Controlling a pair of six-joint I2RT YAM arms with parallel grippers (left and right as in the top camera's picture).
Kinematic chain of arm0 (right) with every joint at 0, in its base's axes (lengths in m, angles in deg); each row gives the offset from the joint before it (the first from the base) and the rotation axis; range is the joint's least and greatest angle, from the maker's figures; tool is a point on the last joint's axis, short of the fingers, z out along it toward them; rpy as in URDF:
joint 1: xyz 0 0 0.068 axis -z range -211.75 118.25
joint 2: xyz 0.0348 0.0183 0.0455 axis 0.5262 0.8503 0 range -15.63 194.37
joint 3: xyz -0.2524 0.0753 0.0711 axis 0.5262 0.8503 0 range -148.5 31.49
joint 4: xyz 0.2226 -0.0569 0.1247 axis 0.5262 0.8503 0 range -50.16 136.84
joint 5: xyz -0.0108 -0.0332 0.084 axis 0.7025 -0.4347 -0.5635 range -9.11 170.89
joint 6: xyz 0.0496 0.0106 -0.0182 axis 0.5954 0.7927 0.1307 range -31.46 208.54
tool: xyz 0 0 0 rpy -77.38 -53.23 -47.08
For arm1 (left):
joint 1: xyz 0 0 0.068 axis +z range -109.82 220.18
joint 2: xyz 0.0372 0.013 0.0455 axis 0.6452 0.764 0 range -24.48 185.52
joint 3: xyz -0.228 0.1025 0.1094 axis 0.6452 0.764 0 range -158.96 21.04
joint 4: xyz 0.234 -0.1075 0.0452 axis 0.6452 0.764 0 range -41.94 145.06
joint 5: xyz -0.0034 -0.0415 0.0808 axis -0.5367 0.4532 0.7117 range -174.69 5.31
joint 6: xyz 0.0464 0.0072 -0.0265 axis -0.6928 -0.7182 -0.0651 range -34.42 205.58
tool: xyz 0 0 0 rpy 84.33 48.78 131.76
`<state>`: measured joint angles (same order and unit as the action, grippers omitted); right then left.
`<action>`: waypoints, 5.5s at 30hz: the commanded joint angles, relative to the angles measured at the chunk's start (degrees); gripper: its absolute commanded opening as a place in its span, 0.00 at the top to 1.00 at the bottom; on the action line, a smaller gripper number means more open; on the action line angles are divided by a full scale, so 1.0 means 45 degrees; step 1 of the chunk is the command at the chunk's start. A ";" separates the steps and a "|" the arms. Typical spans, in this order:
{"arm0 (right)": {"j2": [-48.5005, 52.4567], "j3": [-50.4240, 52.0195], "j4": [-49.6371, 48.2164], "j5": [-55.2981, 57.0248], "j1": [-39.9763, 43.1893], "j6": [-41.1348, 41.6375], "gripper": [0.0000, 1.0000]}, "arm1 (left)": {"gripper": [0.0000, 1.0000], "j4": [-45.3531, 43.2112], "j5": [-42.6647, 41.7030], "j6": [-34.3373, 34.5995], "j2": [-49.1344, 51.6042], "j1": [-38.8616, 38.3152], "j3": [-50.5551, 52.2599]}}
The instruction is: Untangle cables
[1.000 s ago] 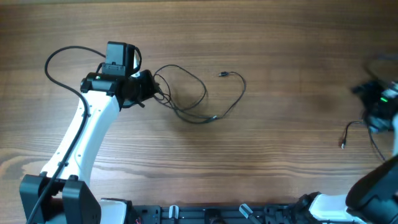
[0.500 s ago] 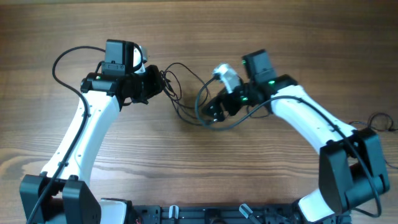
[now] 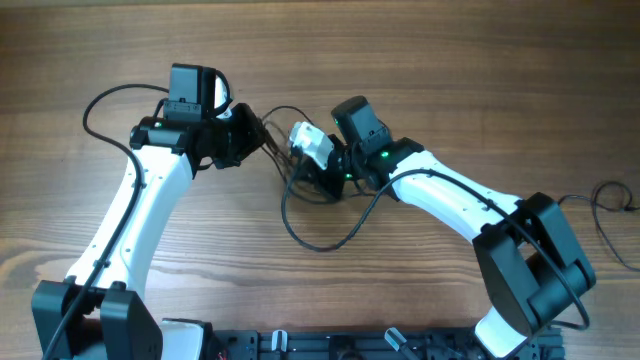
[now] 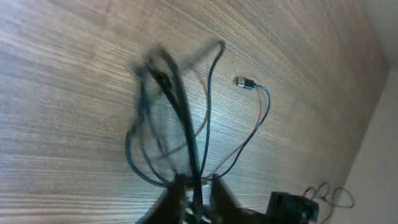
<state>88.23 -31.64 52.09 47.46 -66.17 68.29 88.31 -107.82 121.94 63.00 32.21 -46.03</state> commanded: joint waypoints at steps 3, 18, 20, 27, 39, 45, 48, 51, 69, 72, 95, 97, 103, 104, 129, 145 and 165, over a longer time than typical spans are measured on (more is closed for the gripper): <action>0.0185 -0.0029 -0.1239 0.0719 -0.0015 0.3031 0.96 | 0.44 0.0272 0.0296 0.0019 0.0087 0.0010 0.0107; 0.0185 -0.0024 -0.1530 0.2807 0.1511 0.6290 0.96 | 0.34 0.0248 0.2458 0.2025 0.0092 -0.0053 0.1467; 0.0189 -0.0024 -0.1399 0.2807 0.1511 0.6295 0.96 | 0.32 -0.0369 0.2453 0.2030 0.0141 -0.0146 0.1996; 0.0189 -0.0024 -0.1219 0.2817 0.1511 0.6251 0.96 | 0.34 -0.1341 0.2453 0.3444 0.1078 -0.0180 0.2773; 0.0189 -0.0024 -0.1083 0.2812 0.1511 0.6261 0.96 | 0.39 -0.3308 0.2108 0.6465 0.3143 -0.0296 0.2773; 0.0189 -0.0024 -0.1039 0.2812 0.1511 0.6261 0.96 | 0.58 -0.3672 0.2113 0.6800 0.3711 -0.1107 0.2773; 0.0189 -0.0024 -0.0797 0.2817 0.1520 0.6348 0.96 | 0.96 -0.3827 0.2127 0.6776 0.3949 -0.1287 0.2773; 0.0170 -0.0029 -0.0617 0.2817 0.1787 0.7203 0.96 | 0.96 -0.3750 0.2307 0.5848 0.3944 -0.0860 0.2773; -0.4624 -0.9952 0.3099 0.2861 1.5183 0.5173 0.96 | 0.96 -0.1409 0.4566 0.3249 0.3944 0.1943 0.2807; -0.4541 -1.0064 0.3395 0.2856 1.6296 0.5158 0.96 | 0.96 -0.1413 0.5071 0.3259 0.3944 0.1938 0.2837; 0.5935 -1.0030 0.3759 0.6586 1.4911 0.3021 0.16 | 0.96 -0.2739 0.4425 0.3351 0.3944 -0.1642 0.2837; 0.6261 -1.0030 0.3963 0.6543 1.4911 0.3463 0.00 | 0.95 -0.3507 0.4420 0.3342 0.3944 -0.2448 0.2837; 0.5741 -1.0035 0.6494 0.6353 1.4887 0.5848 0.00 | 0.94 -0.3619 0.4449 0.3342 0.3944 -0.2667 0.2832; 0.5741 -1.0035 0.7193 0.6970 1.4887 0.7257 0.00 | 0.94 -0.3619 0.4454 0.3342 0.3944 -0.2667 0.2832; 0.4605 -0.6309 0.7669 0.8247 1.4911 1.1808 0.96 | 0.92 -0.3439 0.5450 0.3293 0.3944 -0.2671 0.2837; 0.4226 -0.8874 0.5333 0.8641 1.4809 0.7495 0.00 | 0.96 -0.3934 0.5178 0.3322 0.3939 -0.2788 0.2832; 0.1428 -0.4711 1.0210 0.3313 0.7019 0.8767 0.00 | 0.00 -0.7014 -0.1229 0.0636 0.3070 -0.1088 0.2832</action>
<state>94.08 -58.65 100.48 63.59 -28.66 106.47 53.32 -113.29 126.15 79.46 22.44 -33.46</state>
